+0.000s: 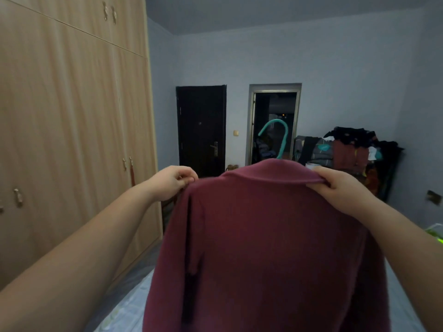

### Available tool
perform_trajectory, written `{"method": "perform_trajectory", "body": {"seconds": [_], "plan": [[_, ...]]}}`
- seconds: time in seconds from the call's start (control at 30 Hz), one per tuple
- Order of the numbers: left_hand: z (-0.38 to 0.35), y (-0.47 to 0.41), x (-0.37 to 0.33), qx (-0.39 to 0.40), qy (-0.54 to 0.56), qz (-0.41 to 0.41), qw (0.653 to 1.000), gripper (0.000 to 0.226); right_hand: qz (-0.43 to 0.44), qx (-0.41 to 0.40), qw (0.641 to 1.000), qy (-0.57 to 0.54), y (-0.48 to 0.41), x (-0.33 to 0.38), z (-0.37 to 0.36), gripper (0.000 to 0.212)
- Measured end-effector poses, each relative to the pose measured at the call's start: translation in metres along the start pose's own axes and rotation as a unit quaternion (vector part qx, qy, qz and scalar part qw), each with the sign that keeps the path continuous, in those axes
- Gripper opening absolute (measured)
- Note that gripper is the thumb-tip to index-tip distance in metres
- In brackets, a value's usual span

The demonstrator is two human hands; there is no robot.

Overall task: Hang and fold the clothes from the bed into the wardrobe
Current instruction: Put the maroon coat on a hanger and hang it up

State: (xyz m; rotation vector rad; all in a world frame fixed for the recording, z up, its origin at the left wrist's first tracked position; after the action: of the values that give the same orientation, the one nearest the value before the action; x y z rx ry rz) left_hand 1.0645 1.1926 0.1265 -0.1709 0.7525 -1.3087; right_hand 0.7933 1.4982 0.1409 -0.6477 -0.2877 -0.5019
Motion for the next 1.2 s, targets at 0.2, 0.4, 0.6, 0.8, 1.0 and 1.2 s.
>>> {"method": "perform_trajectory", "body": {"seconds": [0.2,0.4,0.6,0.8,1.0,1.2], "plan": [[-0.033,0.010,-0.038,0.098,0.117,0.048,0.987,0.026,-0.012,0.014,0.999,0.037,0.003,0.007,-0.022,0.013],[-0.076,0.026,-0.049,0.097,-0.027,0.040,0.994,0.039,0.027,-0.008,0.996,0.080,0.003,0.038,-0.052,0.020],[-0.033,0.077,-0.027,-0.020,0.064,0.066,0.996,0.028,0.040,0.014,0.999,-0.023,0.006,0.083,-0.088,0.029],[0.048,0.149,0.002,-0.123,0.098,0.137,0.978,0.036,0.090,0.074,0.989,-0.087,0.018,0.163,-0.132,0.040],[0.158,0.273,0.030,-0.189,0.051,0.207,0.959,0.018,0.125,0.283,0.935,-0.174,0.047,0.299,-0.184,0.038],[0.291,0.426,0.044,-0.230,-0.066,0.253,0.937,0.010,0.198,0.278,0.936,-0.083,0.092,0.502,-0.249,0.034]]}}
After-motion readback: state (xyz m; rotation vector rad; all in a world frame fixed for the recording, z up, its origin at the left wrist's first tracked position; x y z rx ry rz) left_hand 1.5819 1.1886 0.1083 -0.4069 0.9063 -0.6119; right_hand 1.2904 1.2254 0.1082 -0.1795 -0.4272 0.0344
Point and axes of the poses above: each hand's wrist, its own y-axis away from the middle knuckle, its own z-axis out of the back of the hand, x = y × z, the point moved 7 cm from there along -y, towards the middle knuckle, and after that the axes turned 12 degrees about -z, right-handed, at the moved point
